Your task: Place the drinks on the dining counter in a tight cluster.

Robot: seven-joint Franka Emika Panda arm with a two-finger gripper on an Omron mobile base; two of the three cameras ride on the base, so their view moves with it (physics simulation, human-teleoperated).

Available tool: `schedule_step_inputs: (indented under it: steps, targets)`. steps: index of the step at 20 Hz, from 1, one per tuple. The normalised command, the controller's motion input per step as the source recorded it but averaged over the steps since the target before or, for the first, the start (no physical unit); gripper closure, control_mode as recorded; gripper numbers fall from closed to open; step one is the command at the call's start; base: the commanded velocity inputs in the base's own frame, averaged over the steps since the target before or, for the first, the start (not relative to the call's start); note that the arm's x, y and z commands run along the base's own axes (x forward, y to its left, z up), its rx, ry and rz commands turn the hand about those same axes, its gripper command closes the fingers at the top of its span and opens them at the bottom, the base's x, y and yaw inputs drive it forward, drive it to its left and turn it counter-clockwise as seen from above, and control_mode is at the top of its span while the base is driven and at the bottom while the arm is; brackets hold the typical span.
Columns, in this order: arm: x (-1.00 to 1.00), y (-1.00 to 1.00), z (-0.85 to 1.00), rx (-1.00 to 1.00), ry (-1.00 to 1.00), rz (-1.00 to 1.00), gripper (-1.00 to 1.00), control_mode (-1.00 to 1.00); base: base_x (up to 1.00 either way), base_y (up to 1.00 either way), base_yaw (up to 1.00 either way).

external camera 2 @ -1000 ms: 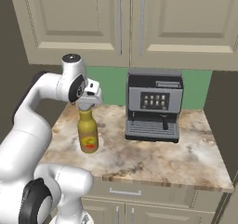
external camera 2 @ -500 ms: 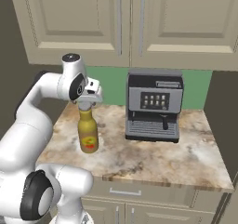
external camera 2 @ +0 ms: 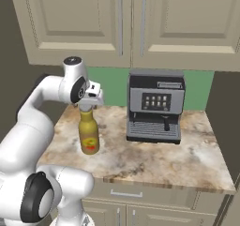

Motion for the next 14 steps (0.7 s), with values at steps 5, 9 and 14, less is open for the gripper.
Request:
schedule_step_inputs:
  steps: [5,9,14]
  targets:
    - [0.0,0.0,-0.37,0.0,0.0,0.0,-1.0,-1.0,0.0,0.0,0.0]
    - [0.0,0.0,-0.38,0.0,0.0,0.0,-1.0,-1.0,0.0,0.0,0.0]
    - [0.0,0.0,-0.18,0.0,0.0,0.0,-1.0,-1.0,0.0,0.0,0.0]
